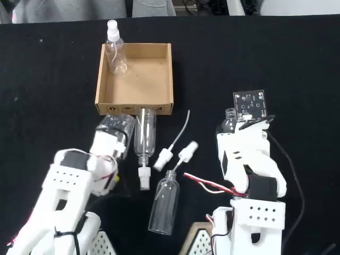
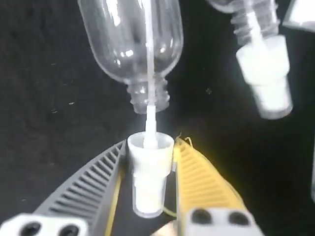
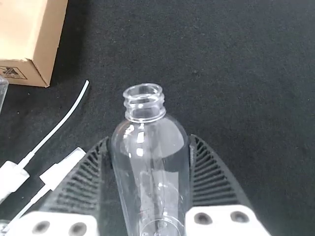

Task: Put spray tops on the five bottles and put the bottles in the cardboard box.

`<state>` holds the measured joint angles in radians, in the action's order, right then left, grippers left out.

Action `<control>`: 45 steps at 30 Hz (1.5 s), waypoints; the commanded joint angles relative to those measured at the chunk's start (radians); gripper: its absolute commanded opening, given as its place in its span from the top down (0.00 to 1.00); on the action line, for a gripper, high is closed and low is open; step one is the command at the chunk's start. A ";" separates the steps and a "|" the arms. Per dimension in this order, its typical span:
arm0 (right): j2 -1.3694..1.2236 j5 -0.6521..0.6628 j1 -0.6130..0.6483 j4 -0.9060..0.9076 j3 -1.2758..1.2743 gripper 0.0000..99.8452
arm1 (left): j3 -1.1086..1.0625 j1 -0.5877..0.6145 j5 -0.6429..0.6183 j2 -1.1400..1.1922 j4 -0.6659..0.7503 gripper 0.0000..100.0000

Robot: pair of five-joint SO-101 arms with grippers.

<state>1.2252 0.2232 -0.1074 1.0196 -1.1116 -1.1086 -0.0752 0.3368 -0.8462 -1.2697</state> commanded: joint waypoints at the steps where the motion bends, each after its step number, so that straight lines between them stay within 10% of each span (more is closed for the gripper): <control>1: 0.025 -0.002 -0.026 -0.028 0.008 0.93 | 0.127 0.062 0.132 0.003 -0.100 0.87; 22: 0.025 0.000 -0.026 -0.028 0.008 0.93 | 0.423 0.542 0.706 0.003 -0.394 0.87; 39: 0.025 0.000 -0.028 -0.028 0.008 0.93 | 0.446 0.849 0.707 0.003 -0.396 0.87; 45: 0.025 0.000 -0.028 -0.028 0.008 0.93 | 0.449 0.934 0.523 0.003 -0.388 0.87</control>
<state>1.2252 0.2232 -0.1074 1.0196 -1.1116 -0.7234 0.8209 0.9521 -0.8462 -1.6594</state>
